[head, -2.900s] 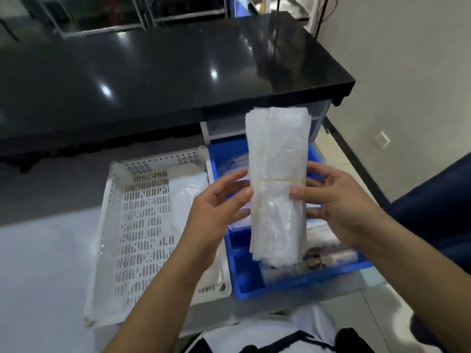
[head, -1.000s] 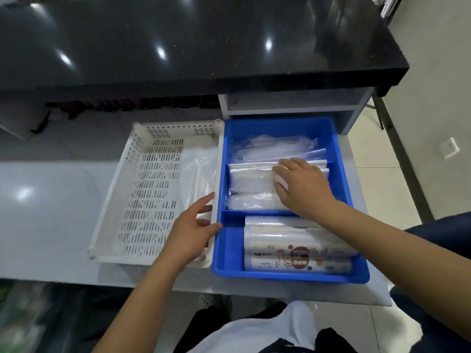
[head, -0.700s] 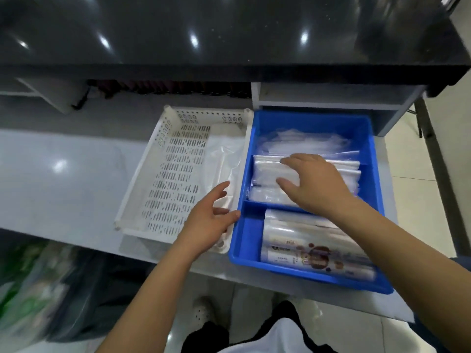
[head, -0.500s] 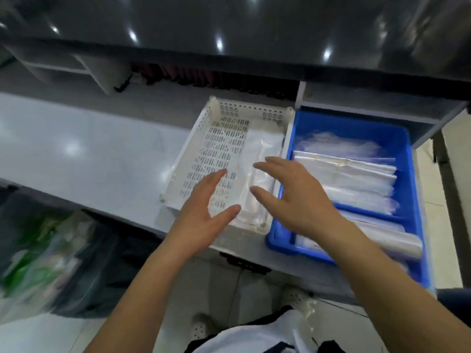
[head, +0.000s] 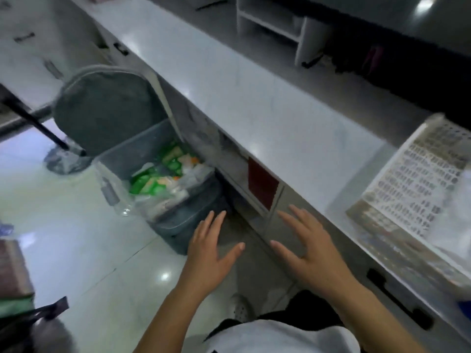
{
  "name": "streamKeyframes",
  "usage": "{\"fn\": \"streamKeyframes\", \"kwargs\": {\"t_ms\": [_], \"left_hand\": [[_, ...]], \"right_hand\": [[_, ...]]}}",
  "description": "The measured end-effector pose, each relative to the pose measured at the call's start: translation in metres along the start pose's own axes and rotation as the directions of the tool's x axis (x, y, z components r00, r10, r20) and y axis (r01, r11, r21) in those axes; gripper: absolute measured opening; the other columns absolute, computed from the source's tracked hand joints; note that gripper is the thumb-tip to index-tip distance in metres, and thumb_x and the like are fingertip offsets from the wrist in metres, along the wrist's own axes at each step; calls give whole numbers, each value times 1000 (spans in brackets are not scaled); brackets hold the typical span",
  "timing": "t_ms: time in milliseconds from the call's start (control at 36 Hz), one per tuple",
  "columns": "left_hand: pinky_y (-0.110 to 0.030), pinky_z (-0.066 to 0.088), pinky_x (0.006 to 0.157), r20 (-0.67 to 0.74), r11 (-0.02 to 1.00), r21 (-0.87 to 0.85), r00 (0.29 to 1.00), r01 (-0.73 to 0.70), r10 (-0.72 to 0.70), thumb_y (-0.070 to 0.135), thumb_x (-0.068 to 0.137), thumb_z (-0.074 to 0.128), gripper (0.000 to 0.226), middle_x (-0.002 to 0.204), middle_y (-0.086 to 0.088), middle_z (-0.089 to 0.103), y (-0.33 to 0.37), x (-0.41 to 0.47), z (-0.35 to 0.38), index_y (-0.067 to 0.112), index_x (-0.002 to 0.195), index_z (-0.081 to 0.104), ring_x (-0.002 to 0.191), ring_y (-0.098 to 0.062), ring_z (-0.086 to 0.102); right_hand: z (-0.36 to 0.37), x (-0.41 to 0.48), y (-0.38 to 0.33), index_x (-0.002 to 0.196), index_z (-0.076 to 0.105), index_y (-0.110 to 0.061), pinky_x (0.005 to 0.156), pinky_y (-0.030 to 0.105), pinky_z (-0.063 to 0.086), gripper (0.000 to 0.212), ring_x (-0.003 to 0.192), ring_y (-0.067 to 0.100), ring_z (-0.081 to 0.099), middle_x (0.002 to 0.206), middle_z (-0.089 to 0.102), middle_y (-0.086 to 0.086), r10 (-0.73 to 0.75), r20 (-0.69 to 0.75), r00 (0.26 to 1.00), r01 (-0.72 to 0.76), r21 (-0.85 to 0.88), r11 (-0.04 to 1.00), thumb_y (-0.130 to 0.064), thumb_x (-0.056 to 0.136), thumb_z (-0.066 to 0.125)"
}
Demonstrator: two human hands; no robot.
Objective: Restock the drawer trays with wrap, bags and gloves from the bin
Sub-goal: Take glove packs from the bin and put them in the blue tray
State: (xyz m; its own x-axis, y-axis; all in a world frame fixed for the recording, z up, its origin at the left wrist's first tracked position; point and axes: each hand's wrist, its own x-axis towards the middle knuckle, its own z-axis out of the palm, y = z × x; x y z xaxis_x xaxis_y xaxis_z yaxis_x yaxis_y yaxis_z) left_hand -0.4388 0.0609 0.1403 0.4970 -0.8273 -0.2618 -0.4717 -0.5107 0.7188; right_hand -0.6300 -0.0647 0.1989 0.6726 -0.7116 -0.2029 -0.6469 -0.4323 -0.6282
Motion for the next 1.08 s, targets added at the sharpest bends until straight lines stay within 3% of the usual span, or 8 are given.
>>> {"fn": "streamKeyframes", "kwargs": {"t_ms": [333,444,583,694,806,889,1000,1083], "left_hand": [[-38,23,122,-106,955,-159,957,250,-269,50,88,66,79,164,9,21,-85,24,-64,35,154,26,150,-9,18],[-23,18,117,-173,915,-150,901,374,-397,46,88,68,74,162,11,23,-115,47,-102,36,152,31,146,-2,19],[-28,24,117,-187,844,-246,831,476,-523,41,89,68,69,160,9,30,-135,98,-158,36,150,35,145,-8,28],[-24,32,106,-129,740,-387,762,550,-634,43,89,69,65,153,12,38,-150,148,-190,39,147,40,125,0,36],[-33,41,103,-98,617,-536,683,576,-724,40,89,70,61,151,4,44,-178,205,-204,36,145,45,127,-11,44],[-29,38,93,-82,516,-641,617,569,-782,31,92,67,55,149,-2,48,-202,239,-202,27,143,50,117,-12,49],[-27,37,92,41,360,-722,556,591,-830,20,91,66,56,147,-7,50,-241,274,-185,17,145,49,114,-12,50],[-31,44,92,137,280,-723,528,631,-838,17,88,66,56,141,-8,55,-274,304,-171,15,142,51,111,-19,54]], "right_hand": [[58,133,-70,148,36,-36,119,33,21,64,147,11,20,160,25,-7,-84,319,944,124,-108,986,-58,91,53],[88,211,-91,149,38,-32,118,32,21,65,147,15,22,160,28,-2,-111,408,906,171,-114,979,-54,91,57],[122,312,-124,143,48,-26,113,34,31,60,139,20,38,150,44,0,-204,435,877,261,-74,962,-46,88,63],[153,382,-128,141,50,-25,108,42,38,58,135,25,43,147,49,4,-118,526,842,212,-120,970,-43,88,62],[190,429,-114,137,52,-23,101,46,43,54,125,30,49,135,57,6,-32,604,797,223,-244,944,-44,88,59],[216,442,-103,138,50,-25,105,46,39,56,130,29,45,140,53,5,26,629,777,251,-346,904,-49,88,56],[242,437,-84,144,42,-33,112,48,23,64,141,23,32,153,40,0,51,641,766,279,-402,872,-58,86,53],[255,430,-73,146,37,-37,112,48,20,66,143,24,29,156,37,0,63,613,787,295,-464,835,-61,86,49]]}}
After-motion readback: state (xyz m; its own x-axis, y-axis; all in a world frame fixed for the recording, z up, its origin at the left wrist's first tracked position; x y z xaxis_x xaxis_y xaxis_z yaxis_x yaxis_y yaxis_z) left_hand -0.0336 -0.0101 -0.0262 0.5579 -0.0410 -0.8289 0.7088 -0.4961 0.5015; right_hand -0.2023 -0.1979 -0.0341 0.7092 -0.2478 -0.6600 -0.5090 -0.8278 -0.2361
